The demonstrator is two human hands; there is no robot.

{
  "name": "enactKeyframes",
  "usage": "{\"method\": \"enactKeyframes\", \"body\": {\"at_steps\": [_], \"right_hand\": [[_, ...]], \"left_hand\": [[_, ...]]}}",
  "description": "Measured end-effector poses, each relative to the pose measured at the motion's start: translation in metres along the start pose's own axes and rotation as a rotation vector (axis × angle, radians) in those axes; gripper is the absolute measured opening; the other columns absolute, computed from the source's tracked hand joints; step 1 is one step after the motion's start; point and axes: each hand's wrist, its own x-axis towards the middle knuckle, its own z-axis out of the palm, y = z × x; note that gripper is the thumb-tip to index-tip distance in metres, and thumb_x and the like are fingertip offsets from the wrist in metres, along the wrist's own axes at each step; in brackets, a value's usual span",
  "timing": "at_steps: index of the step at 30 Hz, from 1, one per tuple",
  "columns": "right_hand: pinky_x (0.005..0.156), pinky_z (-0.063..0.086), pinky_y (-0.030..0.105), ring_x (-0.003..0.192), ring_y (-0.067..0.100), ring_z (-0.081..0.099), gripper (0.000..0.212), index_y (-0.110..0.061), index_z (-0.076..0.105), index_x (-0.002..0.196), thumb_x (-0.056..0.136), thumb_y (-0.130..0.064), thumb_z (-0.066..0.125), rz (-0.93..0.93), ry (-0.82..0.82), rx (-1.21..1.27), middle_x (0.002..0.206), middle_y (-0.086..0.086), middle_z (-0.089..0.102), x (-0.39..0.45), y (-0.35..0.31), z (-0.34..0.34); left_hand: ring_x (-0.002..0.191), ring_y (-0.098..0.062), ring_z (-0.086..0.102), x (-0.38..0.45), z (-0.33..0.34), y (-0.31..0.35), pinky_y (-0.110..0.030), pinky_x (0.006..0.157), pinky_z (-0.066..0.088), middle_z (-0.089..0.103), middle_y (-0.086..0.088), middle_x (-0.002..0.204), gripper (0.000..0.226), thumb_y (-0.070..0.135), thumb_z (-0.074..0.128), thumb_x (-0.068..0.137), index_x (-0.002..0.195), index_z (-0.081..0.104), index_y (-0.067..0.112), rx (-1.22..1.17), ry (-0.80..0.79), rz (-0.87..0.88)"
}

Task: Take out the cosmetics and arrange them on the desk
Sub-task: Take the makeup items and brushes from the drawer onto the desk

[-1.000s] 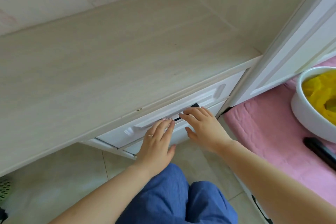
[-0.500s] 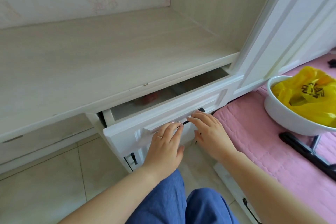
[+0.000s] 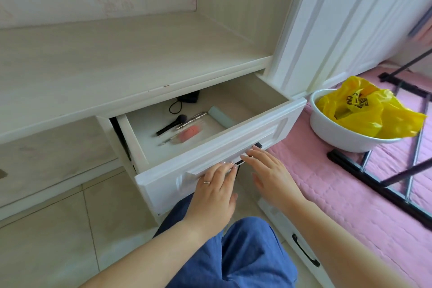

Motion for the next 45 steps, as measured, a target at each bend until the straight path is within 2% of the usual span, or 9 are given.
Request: {"method": "enactKeyframes", "body": {"at_steps": [3,11,15,20,22,25,27,39,45], "right_hand": [[0.101,0.044,0.041,0.126,0.024,0.051,0.053,-0.017,0.059,0.124,0.075,0.002,0.067,0.005,0.003,-0.018,0.126,0.002,0.061,-0.015,-0.002,-0.005],[0.105,0.039,0.039,0.126,0.026,0.051,0.056,-0.014,0.059,0.124,0.073,0.005,0.068,-0.013,0.033,-0.06,0.127,0.003,0.06,-0.044,-0.005,-0.015],[0.097,0.048,0.048,0.127,0.025,0.049,0.047,-0.02,0.056,0.126,0.08,-0.013,0.064,-0.004,0.021,-0.041,0.128,0.004,0.058,-0.047,-0.004,-0.023],[0.103,0.036,0.038,0.13,0.021,0.041,0.044,-0.022,0.052,0.127,0.087,-0.039,0.053,0.043,0.251,0.004,0.134,0.005,0.049,-0.015,-0.016,-0.056],[0.11,0.026,0.04,0.136,0.022,0.035,0.053,-0.023,0.047,0.134,0.087,-0.049,0.051,-0.007,0.19,-0.037,0.142,0.006,0.044,0.003,-0.024,-0.066],[0.117,0.007,0.051,0.145,0.015,0.018,0.073,-0.032,0.032,0.144,0.083,-0.07,0.03,0.02,-0.113,-0.102,0.152,-0.004,0.033,0.025,-0.033,-0.074],[0.116,0.001,0.053,0.144,0.012,0.019,0.078,-0.035,0.028,0.145,0.078,-0.075,0.021,0.05,-0.236,-0.15,0.149,-0.009,0.035,0.032,-0.035,-0.074],[0.114,0.007,0.052,0.133,0.015,0.038,0.071,-0.036,0.044,0.135,0.079,-0.072,0.021,0.037,-0.21,-0.153,0.134,-0.011,0.05,0.015,-0.034,-0.078],[0.114,0.01,0.053,0.131,0.015,0.041,0.075,-0.036,0.047,0.133,0.08,-0.077,0.014,0.035,-0.205,-0.135,0.131,-0.012,0.052,-0.004,-0.029,-0.083]], "left_hand": [[0.126,-0.018,0.038,-0.008,-0.002,0.012,-0.033,0.102,0.043,0.049,-0.002,0.135,0.058,0.036,0.047,0.083,0.135,0.047,0.011,0.008,-0.001,0.012],[0.125,-0.018,0.044,-0.024,-0.011,0.036,-0.035,0.092,0.052,0.053,0.0,0.134,0.064,0.042,0.061,0.076,0.132,0.05,0.014,0.005,-0.099,0.015],[0.14,-0.018,0.029,-0.022,-0.039,0.045,-0.036,0.11,0.035,0.033,0.001,0.15,0.06,0.035,0.049,0.091,0.145,0.031,0.015,-0.164,-0.174,0.068],[0.109,-0.012,0.058,-0.001,-0.1,0.028,-0.024,0.091,0.047,0.065,0.006,0.114,0.039,0.023,0.064,0.077,0.116,0.064,0.019,-0.172,0.162,0.325],[0.113,-0.014,0.056,0.01,-0.117,0.016,-0.025,0.096,0.042,0.064,0.004,0.118,0.042,0.026,0.063,0.079,0.119,0.062,0.017,-0.101,0.192,0.25],[0.127,-0.016,0.047,0.017,-0.127,-0.001,-0.031,0.105,0.037,0.053,0.004,0.136,0.052,0.038,0.057,0.089,0.136,0.047,0.02,-0.112,-0.03,-0.045],[0.119,-0.018,0.053,0.016,-0.126,-0.006,-0.037,0.096,0.045,0.058,0.002,0.129,0.046,0.045,0.051,0.09,0.13,0.049,0.02,-0.129,-0.166,-0.178],[0.089,-0.01,0.058,0.008,-0.124,-0.001,-0.029,0.074,0.049,0.066,0.011,0.098,0.032,0.048,0.056,0.087,0.113,0.063,0.031,-0.235,-0.286,-0.197],[0.118,-0.005,0.052,0.002,-0.119,0.007,-0.029,0.093,0.046,0.057,0.011,0.132,0.049,0.053,0.061,0.081,0.125,0.059,0.031,-0.308,-0.301,-0.199]]}}
